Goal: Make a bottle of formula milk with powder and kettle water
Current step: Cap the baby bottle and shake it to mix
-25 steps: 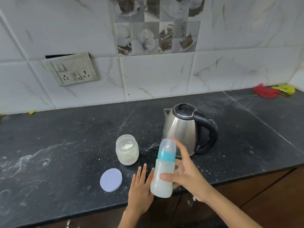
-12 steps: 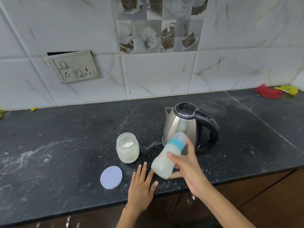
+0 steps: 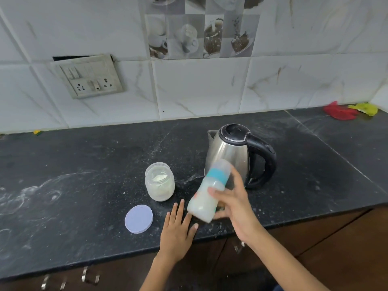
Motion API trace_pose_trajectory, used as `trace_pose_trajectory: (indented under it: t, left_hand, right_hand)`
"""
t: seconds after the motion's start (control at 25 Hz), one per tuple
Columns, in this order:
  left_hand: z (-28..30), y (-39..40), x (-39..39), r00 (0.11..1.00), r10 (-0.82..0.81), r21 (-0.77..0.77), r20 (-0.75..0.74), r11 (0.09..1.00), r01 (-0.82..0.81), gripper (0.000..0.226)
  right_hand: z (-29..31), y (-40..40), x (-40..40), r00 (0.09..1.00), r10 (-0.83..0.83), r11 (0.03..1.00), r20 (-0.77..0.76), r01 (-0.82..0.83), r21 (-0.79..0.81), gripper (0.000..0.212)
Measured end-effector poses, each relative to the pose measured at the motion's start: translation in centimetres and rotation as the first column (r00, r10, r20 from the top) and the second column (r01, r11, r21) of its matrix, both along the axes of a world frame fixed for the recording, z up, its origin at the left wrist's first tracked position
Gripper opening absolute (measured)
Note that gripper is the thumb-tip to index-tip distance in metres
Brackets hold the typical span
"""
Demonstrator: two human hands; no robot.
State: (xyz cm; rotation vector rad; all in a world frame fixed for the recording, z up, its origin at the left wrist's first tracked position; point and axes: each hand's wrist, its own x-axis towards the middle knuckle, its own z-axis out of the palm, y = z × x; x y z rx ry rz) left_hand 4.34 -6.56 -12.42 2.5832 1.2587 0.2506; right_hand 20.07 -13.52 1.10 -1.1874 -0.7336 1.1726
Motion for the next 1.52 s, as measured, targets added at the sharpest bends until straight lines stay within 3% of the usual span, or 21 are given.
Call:
trace_pose_trajectory:
  t: [0.08, 0.2, 0.24, 0.36, 0.52, 0.68, 0.8, 0.84, 0.96, 1.0, 1.12, 1.28, 1.4, 1.44, 1.52]
  left_hand:
    - [-0.4, -0.1, 0.1, 1.000, 0.018, -0.038, 0.010, 0.999, -0.018, 0.058]
    - [0.1, -0.4, 0.0, 1.000, -0.013, 0.013, -0.007, 1.000, 0.013, 0.062]
    - [0.3, -0.4, 0.0, 1.000, -0.012, 0.011, -0.009, 1.000, 0.012, 0.062]
    - [-0.1, -0.1, 0.0, 0.999, 0.031, -0.044, -0.012, 0.999, -0.031, 0.058]
    - [-0.2, -0.2, -0.2, 1.000, 0.003, -0.034, -0.025, 0.999, -0.004, 0.061]
    - [-0.1, -0.2, 0.1, 0.999, 0.027, -0.053, -0.023, 0.998, -0.029, 0.057]
    - [0.3, -0.3, 0.0, 0.998, -0.047, 0.058, -0.035, 0.997, 0.049, 0.056]
    - [0.3, -0.3, -0.1, 0.998, -0.052, 0.053, -0.036, 0.997, 0.054, 0.057]
    - [-0.3, -0.1, 0.0, 1.000, 0.016, -0.036, -0.020, 0.999, -0.017, 0.058]
    - [-0.5, -0.1, 0.0, 1.000, 0.023, -0.026, -0.014, 0.999, -0.023, 0.057]
    - [-0.5, -0.1, -0.2, 0.999, -0.012, -0.012, -0.049, 1.000, 0.012, 0.060]
    - [-0.4, -0.1, 0.0, 0.999, 0.032, -0.017, -0.033, 0.999, -0.033, 0.058]
    - [-0.6, -0.1, -0.1, 0.999, 0.005, 0.000, -0.054, 1.000, -0.005, 0.063]
    - [-0.6, 0.0, -0.2, 0.998, 0.002, 0.000, -0.058, 1.000, -0.002, 0.063]
    - [-0.3, 0.0, -0.2, 0.999, 0.019, -0.008, -0.031, 1.000, -0.019, 0.058]
  right_hand:
    - [0.4, 0.3, 0.3, 0.987, -0.101, 0.995, -0.128, 0.101, -0.006, 0.087]
    - [0.0, -0.6, -0.4, 0.992, 0.121, 0.991, 0.034, -0.119, -0.059, 0.090]
    - [0.0, -0.6, -0.3, 0.992, 0.120, 0.992, 0.045, -0.118, -0.043, 0.087]
    - [0.3, 0.1, 0.9, 0.986, -0.143, 0.990, -0.081, 0.143, -0.004, 0.079]
    - [0.0, -0.5, -0.1, 0.993, 0.064, 0.997, 0.101, -0.059, -0.051, 0.084]
    - [0.4, 0.1, 0.6, 0.987, -0.145, 0.989, -0.064, 0.145, -0.005, 0.084]
    - [0.0, -0.9, -0.7, 0.985, 0.135, 0.990, 0.103, -0.130, -0.052, 0.088]
    - [0.1, -0.8, -0.7, 0.985, 0.137, 0.990, 0.109, -0.134, -0.036, 0.087]
    - [0.6, 0.4, 0.7, 0.989, -0.132, 0.991, -0.071, 0.133, 0.004, 0.080]
    - [0.8, 0.5, 0.7, 0.989, -0.121, 0.993, -0.082, 0.120, -0.009, 0.080]
    - [0.0, -0.4, -0.3, 0.990, 0.114, 0.993, 0.084, -0.110, -0.052, 0.085]
    - [-0.2, 0.2, 0.5, 0.988, -0.149, 0.989, -0.031, 0.149, -0.013, 0.081]
    - [-0.2, -0.5, -0.4, 0.992, 0.074, 0.996, 0.099, -0.067, -0.063, 0.087]
    - [-0.2, -0.4, -0.4, 0.991, 0.075, 0.996, 0.108, -0.069, -0.055, 0.088]
    - [-0.2, 0.3, -0.1, 0.997, -0.078, 0.997, 0.022, 0.078, -0.020, 0.087]
